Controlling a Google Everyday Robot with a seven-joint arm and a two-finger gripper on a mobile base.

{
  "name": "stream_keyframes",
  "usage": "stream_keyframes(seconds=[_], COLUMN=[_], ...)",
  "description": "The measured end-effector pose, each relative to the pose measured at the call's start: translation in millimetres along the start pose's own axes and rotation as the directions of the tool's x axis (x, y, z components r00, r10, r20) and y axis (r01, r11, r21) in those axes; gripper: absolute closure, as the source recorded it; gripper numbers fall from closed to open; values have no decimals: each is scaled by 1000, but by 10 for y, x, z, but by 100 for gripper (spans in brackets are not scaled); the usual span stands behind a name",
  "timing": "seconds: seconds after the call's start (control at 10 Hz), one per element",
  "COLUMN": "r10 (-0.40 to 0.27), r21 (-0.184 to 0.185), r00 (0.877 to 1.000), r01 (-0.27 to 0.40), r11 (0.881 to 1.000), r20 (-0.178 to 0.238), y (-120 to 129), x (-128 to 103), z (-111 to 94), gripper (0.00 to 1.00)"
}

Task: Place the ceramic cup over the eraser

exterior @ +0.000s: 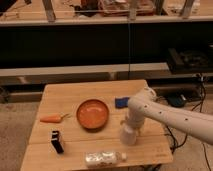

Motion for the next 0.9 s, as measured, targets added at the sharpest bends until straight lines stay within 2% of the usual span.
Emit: stream_keyframes(seconds=[0.2, 0.7, 0.8, 0.9], r10=[-1, -4, -3, -1], r21=[1, -2, 4, 26], r00=[1000, 1000, 1000, 1000], r01=[1, 4, 3, 1], r11=[1000, 1000, 1000, 1000], r20=[2, 3, 3, 1], y=[-5, -9, 11, 86], x=[-7, -13, -24, -69], z=[-22, -39, -52, -115], gripper=[100, 100, 100, 100])
